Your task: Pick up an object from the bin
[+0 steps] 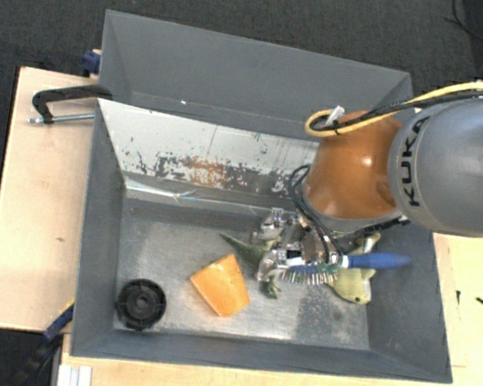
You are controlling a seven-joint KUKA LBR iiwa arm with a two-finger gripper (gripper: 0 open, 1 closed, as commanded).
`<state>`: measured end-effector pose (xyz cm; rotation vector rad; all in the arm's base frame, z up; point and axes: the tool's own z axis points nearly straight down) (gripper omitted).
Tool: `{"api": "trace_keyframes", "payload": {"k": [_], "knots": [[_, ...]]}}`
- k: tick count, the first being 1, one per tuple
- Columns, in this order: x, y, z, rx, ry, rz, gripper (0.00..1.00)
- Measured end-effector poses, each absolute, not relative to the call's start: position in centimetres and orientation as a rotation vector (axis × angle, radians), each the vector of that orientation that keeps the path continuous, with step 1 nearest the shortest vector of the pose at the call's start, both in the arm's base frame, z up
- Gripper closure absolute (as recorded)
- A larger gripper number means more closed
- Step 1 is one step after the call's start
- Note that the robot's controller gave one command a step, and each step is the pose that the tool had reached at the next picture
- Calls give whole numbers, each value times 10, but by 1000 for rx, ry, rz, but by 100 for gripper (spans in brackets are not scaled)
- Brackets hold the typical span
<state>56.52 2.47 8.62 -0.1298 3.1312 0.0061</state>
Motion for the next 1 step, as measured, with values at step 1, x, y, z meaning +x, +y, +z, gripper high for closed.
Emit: {"api": "trace_keyframes", "payload": {"k": [1], "knots": [[570, 25, 260, -828, 3017, -3, 100]]}}
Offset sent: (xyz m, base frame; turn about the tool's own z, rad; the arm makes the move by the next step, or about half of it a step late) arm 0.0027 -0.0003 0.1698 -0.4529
